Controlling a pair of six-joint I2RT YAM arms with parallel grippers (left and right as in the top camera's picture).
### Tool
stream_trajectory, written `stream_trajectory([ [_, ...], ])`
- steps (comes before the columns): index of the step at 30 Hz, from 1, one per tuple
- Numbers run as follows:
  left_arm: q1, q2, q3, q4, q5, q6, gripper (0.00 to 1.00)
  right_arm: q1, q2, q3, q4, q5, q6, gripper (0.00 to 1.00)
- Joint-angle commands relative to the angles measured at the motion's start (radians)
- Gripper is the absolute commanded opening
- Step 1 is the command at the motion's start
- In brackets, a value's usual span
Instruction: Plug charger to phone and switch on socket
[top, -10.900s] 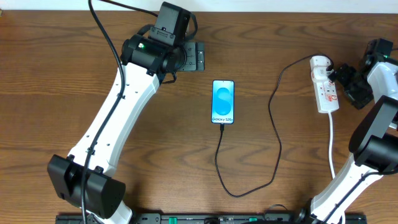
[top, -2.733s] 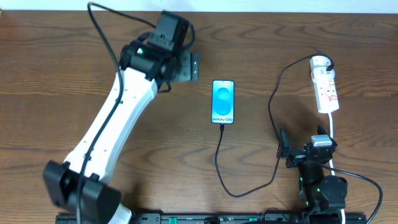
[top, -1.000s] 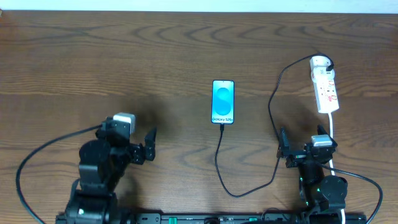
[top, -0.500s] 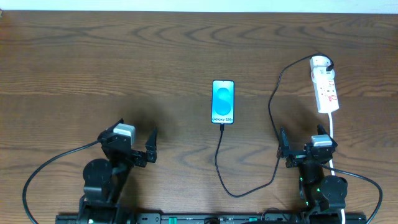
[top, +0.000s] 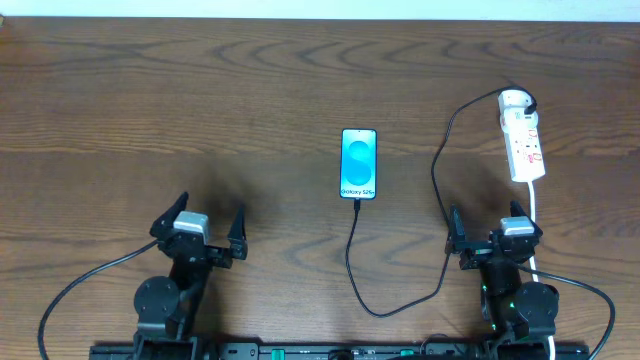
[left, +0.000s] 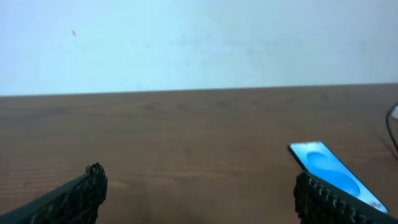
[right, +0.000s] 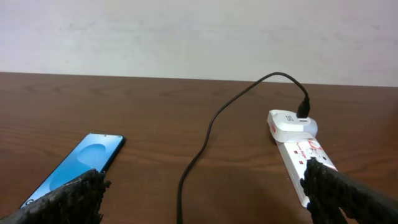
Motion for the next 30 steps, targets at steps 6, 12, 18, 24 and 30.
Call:
stream_trajectory([
  [6, 0.045, -0.090, -0.062, 0.051, -0.055, -0.029, 0.98, -0.003, -0.008, -0.002, -0.004, -0.002, -0.011, 0.99],
  [12, 0.076, -0.091, -0.062, 0.027, -0.054, -0.035, 0.98, -0.003, -0.008, -0.002, -0.004, -0.002, -0.011, 0.99],
  [18, 0.090, -0.091, -0.062, -0.109, -0.054, -0.034, 0.98, -0.003, -0.008, -0.002, -0.004, -0.002, -0.011, 0.99],
  [24, 0.089, -0.091, -0.062, -0.109, -0.053, -0.034, 0.98, -0.003, -0.008, -0.002, -0.004, -0.003, -0.011, 0.99],
  [30, 0.089, -0.091, -0.062, -0.109, -0.045, -0.030, 0.98, -0.003, -0.008, -0.002, -0.004, -0.002, -0.011, 0.99],
])
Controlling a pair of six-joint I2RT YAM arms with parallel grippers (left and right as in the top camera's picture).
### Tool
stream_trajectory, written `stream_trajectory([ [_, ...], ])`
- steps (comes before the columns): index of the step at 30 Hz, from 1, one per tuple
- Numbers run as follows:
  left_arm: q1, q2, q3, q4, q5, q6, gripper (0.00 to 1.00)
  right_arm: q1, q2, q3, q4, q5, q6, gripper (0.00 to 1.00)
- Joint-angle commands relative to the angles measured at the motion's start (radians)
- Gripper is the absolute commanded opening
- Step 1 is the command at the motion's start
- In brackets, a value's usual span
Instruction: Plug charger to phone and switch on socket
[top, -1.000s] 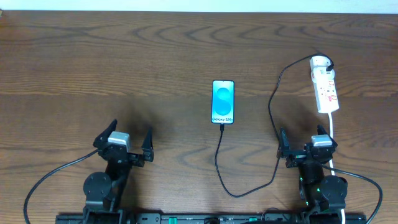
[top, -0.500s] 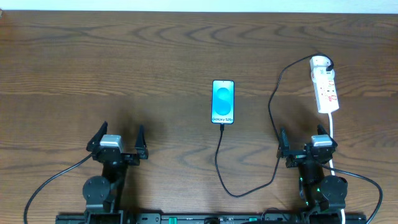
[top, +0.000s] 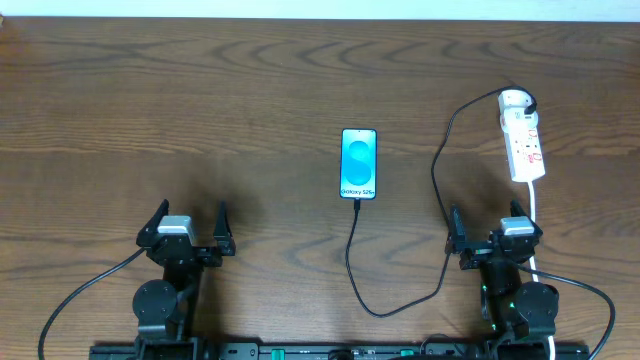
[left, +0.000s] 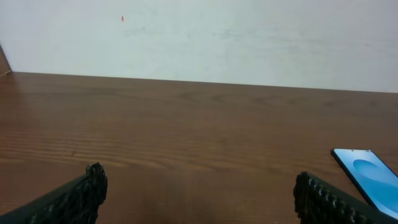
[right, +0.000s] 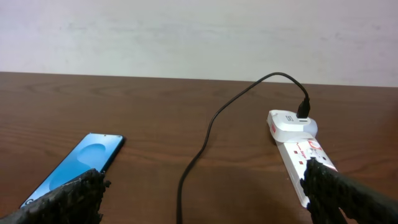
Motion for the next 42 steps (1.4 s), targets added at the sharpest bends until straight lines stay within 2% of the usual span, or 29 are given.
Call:
stream_trajectory([
  [1, 0.004, -0.009, -0.008, -0.049, 0.018, 0.000, 0.98, -0.003, -0.008, -0.002, -0.004, -0.003, -0.011, 0.99],
  [42, 0.004, -0.006, -0.008, -0.045, 0.021, -0.008, 0.98, -0.010, -0.008, -0.002, -0.008, 0.024, -0.010, 0.99],
])
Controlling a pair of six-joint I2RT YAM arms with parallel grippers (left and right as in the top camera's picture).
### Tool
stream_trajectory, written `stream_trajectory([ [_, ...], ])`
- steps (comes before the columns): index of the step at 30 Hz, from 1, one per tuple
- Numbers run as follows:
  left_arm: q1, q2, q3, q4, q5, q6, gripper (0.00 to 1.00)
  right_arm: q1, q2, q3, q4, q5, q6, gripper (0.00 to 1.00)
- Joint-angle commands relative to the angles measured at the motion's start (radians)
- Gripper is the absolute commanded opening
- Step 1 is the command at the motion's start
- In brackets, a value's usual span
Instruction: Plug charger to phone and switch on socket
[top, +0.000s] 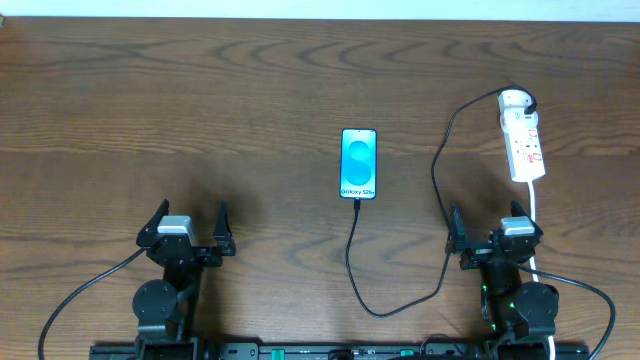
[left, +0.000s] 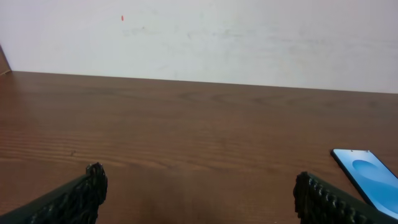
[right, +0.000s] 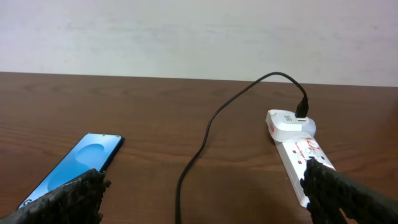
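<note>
A phone (top: 359, 163) with a lit blue screen lies flat mid-table, also seen in the right wrist view (right: 71, 167) and at the left wrist view's edge (left: 368, 176). A black charger cable (top: 352, 262) meets its near end and loops round to a white adapter (top: 514, 100) on a white socket strip (top: 525, 146) at the far right. My left gripper (top: 188, 232) stands open near the front left, nothing between its fingers. My right gripper (top: 491, 235) stands open at the front right, just short of the strip, the cable (right: 189, 177) passing between its fingers.
The brown wooden table (top: 200, 90) fills the view, with a pale wall (left: 199, 31) behind it. The strip's white lead (top: 535, 220) runs down past my right gripper toward the front edge. Black arm cables trail off at the front corners.
At first my left gripper was turned toward the right, with the phone close by its right finger. By the following moment it had swung back to face straight ahead and sat a little further left. The right arm, phone and cable have stayed put throughout.
</note>
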Motion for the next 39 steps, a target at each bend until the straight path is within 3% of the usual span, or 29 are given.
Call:
stream_trajectory([
  [1, 0.004, -0.006, -0.008, -0.045, 0.020, -0.004, 0.98, -0.010, -0.008, -0.002, -0.008, 0.019, 0.000, 0.99],
  [39, 0.004, -0.006, -0.008, -0.045, 0.020, -0.004, 0.98, -0.030, -0.008, -0.002, -0.006, 0.015, 0.018, 0.99],
])
